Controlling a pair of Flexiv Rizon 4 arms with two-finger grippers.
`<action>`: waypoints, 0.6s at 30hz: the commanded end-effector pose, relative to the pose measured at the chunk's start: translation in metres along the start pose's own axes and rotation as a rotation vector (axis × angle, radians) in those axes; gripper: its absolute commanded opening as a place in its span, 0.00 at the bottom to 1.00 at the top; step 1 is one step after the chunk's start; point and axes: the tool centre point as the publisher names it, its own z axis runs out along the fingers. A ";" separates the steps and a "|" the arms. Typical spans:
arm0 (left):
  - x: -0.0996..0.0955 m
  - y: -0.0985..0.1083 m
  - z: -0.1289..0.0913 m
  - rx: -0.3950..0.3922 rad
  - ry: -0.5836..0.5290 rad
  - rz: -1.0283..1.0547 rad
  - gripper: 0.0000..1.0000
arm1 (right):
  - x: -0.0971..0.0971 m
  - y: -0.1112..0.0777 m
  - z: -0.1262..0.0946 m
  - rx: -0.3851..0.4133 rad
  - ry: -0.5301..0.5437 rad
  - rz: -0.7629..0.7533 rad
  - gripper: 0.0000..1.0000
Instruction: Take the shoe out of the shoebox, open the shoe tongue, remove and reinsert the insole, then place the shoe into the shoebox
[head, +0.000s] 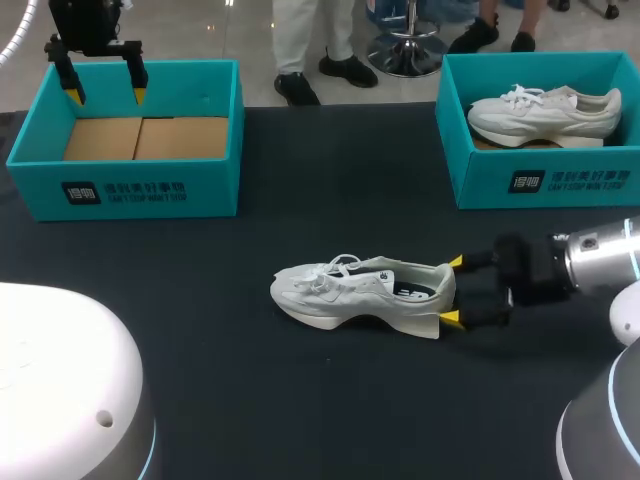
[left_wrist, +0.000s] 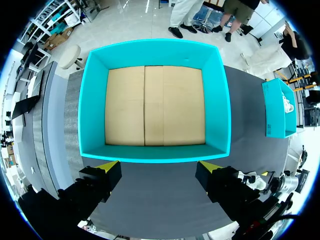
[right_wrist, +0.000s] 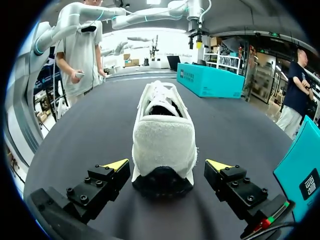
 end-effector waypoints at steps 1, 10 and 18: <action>0.000 0.000 0.000 0.000 0.000 0.000 1.00 | -0.003 0.002 0.016 -0.008 -0.002 -0.001 1.00; 0.000 0.000 0.000 0.000 0.000 0.000 1.00 | -0.002 0.001 0.030 -0.029 -0.014 0.010 1.00; 0.000 0.000 0.000 0.000 0.000 0.000 1.00 | -0.001 -0.002 0.035 -0.041 -0.013 0.016 1.00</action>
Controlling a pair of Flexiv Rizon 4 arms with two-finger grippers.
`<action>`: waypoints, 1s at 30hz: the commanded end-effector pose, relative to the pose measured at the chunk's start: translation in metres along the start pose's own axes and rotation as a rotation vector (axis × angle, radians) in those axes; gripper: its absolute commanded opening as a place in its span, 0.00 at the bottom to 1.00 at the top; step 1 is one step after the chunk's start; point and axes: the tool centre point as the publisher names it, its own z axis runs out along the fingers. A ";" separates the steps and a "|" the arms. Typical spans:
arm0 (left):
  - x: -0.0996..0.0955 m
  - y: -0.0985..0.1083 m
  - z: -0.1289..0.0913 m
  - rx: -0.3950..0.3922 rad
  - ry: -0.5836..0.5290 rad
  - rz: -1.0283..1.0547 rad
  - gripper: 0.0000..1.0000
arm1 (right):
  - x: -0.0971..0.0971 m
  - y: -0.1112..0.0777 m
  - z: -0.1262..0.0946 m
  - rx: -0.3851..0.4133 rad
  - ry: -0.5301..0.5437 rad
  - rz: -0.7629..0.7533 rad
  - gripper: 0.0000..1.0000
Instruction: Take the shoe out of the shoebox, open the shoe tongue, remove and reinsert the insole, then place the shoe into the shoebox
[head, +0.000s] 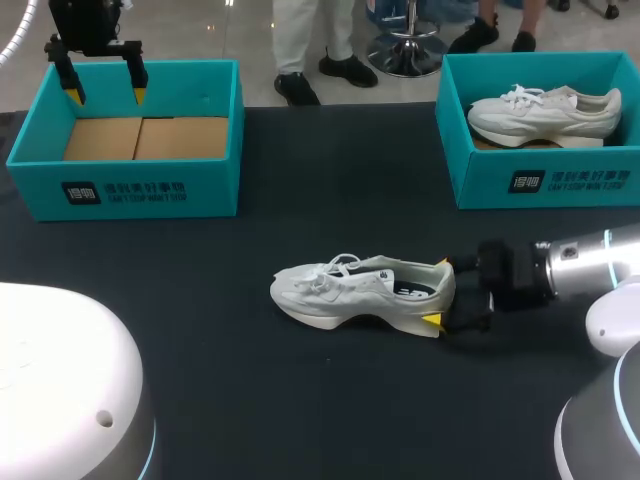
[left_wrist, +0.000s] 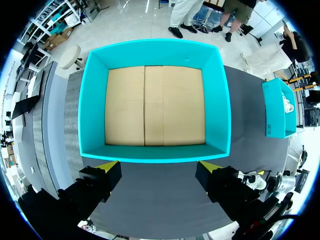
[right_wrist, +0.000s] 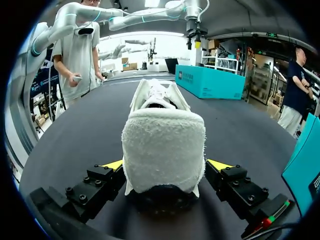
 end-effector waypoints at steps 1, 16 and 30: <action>0.000 0.000 0.000 0.000 0.000 0.000 1.00 | 0.000 -0.002 0.007 -0.006 0.003 0.002 1.00; 0.000 0.000 0.000 0.000 0.000 0.000 1.00 | -0.002 -0.005 -0.008 0.003 0.055 -0.049 0.00; 0.000 0.000 0.000 0.000 0.000 0.000 1.00 | -0.008 -0.015 -0.032 -0.015 0.173 -0.122 0.00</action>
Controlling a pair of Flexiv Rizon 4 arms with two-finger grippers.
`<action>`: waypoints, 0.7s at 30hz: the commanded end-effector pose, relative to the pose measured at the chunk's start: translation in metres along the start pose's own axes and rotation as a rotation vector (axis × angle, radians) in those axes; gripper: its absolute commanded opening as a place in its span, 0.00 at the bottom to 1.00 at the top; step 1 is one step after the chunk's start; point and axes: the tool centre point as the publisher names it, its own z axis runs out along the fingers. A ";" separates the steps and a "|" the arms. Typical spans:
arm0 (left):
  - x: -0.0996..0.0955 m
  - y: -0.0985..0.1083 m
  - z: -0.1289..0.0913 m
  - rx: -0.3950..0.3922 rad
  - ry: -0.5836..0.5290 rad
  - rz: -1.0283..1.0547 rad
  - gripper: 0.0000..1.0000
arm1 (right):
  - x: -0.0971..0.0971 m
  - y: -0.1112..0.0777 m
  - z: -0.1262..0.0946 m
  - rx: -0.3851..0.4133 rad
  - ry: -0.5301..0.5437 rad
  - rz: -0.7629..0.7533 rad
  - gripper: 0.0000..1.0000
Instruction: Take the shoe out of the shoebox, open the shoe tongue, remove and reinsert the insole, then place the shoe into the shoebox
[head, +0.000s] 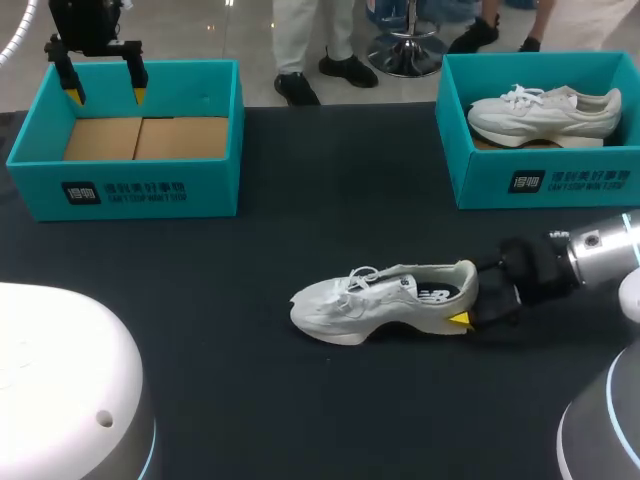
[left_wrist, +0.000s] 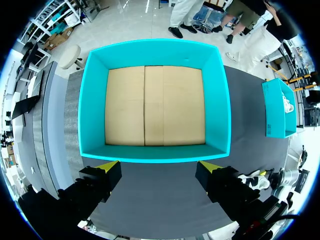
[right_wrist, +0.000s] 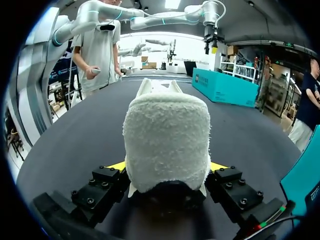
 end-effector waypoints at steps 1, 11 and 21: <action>0.000 0.000 0.000 0.000 0.000 0.000 1.00 | -0.006 -0.003 -0.003 -0.007 0.041 -0.004 0.00; 0.000 0.000 0.000 0.000 0.000 0.000 1.00 | -0.008 -0.010 0.006 0.001 0.051 0.009 0.00; 0.000 0.000 0.000 0.000 0.000 0.000 1.00 | -0.007 -0.010 0.008 0.014 0.054 0.016 0.00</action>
